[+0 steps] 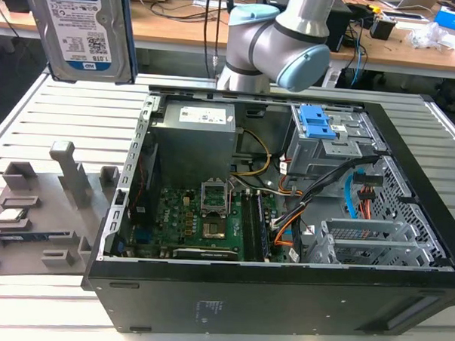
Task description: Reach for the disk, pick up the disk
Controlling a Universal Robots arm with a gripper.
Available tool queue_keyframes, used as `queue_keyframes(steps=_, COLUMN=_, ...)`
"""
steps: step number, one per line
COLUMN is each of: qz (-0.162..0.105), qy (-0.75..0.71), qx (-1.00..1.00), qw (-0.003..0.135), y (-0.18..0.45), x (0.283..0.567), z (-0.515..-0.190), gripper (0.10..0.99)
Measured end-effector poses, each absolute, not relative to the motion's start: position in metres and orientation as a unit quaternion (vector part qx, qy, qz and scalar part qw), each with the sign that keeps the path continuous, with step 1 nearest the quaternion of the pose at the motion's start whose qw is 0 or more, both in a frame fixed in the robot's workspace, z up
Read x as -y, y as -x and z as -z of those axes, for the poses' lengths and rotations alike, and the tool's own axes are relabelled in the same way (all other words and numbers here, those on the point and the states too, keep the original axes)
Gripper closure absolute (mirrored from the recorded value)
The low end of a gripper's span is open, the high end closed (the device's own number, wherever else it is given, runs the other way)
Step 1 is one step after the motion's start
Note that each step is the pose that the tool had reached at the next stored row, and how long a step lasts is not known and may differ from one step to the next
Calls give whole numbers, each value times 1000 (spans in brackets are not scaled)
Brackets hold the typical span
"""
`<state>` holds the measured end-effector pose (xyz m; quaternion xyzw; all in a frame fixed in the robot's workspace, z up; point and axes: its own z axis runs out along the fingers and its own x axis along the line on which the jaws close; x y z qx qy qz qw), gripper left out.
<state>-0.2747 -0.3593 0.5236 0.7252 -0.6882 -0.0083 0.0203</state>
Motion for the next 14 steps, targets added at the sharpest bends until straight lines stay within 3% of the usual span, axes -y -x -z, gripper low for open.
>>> queue_keyframes(steps=14, qz=8, qy=-725, qx=688, qw=20, y=184, x=358, z=-524, gripper=718)
